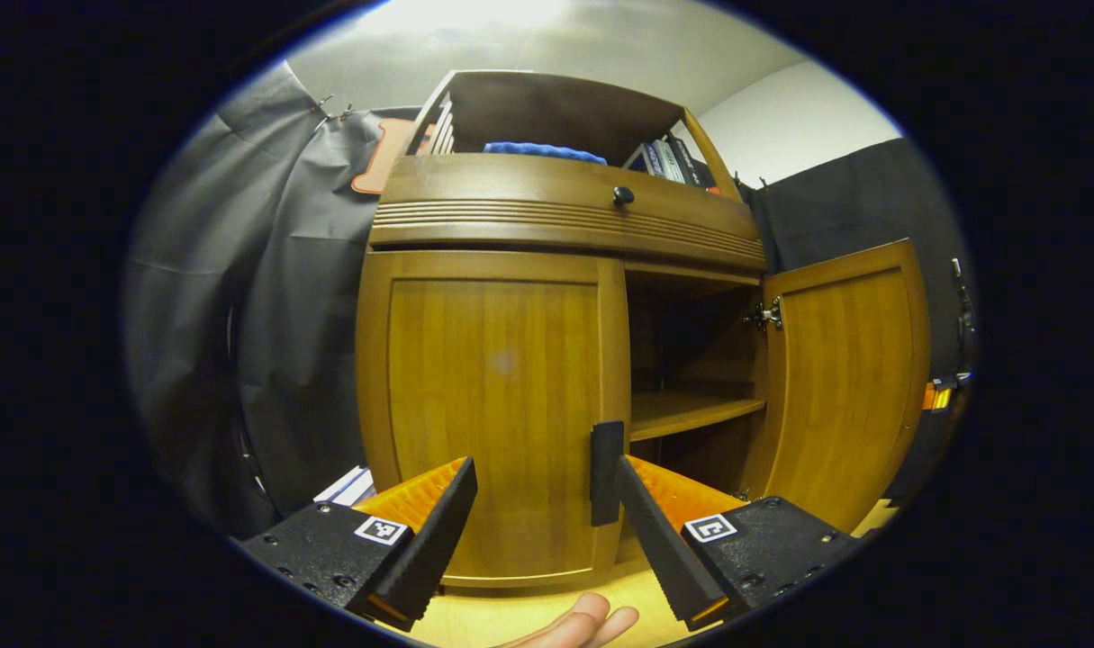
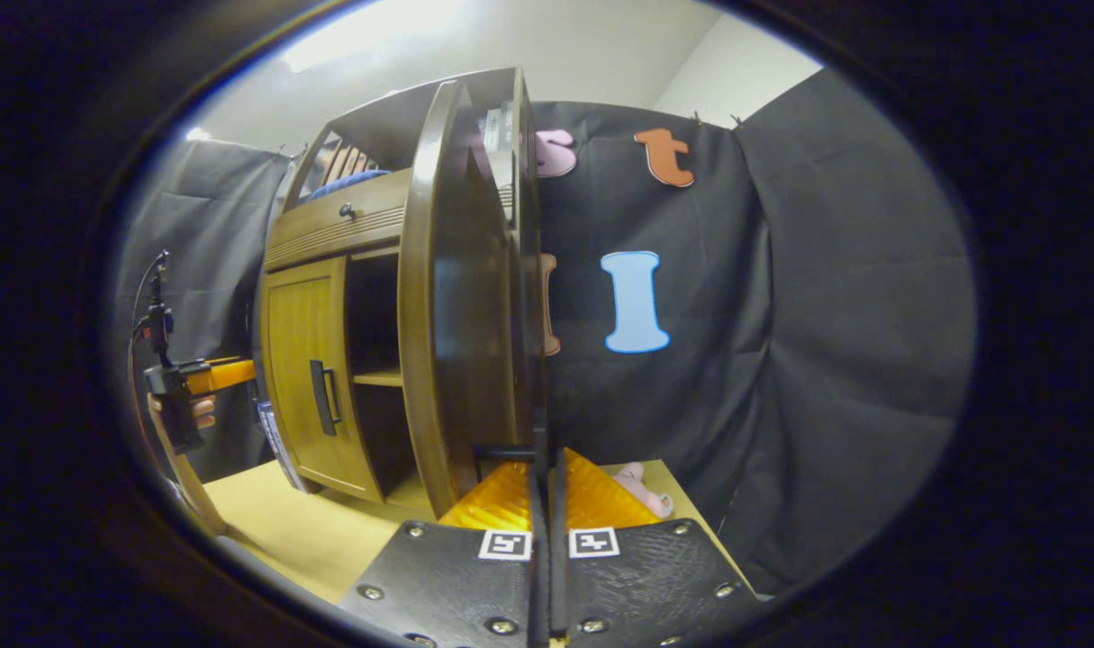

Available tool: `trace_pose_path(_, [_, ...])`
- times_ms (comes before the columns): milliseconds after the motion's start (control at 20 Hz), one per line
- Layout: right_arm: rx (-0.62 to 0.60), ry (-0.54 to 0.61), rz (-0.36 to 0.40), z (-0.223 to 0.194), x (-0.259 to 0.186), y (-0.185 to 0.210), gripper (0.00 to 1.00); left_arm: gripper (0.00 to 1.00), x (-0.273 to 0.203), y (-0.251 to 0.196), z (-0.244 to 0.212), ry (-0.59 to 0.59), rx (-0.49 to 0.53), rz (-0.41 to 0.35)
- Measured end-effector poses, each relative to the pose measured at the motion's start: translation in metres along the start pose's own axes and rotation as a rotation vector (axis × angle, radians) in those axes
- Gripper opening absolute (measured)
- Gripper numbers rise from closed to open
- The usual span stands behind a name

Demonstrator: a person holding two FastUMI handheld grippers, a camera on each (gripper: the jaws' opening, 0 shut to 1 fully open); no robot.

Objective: Open the right door of the double-door shoe cabinet with the right hand, and open the left door with the left hand.

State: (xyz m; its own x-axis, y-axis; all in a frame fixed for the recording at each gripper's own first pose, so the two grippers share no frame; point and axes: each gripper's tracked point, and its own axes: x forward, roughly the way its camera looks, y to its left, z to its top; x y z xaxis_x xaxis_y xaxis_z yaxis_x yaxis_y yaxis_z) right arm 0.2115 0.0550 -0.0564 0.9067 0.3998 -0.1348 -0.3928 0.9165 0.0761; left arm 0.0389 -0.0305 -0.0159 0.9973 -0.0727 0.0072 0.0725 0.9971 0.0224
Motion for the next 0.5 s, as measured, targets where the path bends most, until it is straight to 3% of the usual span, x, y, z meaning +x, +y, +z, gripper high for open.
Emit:
trace_pose_path(400, [-0.081, 0.017, -0.044, -0.009, -0.021, -0.01, 0.02, 0.95, 0.047, -0.019, -0.025, -0.024, -0.049, -0.027])
trace_pose_path(500, [-0.114, 0.004, -0.08, -0.01, -0.032, -0.016, 0.22, 0.94, 0.055, -0.035, -0.029, -0.051, -0.072, -0.093])
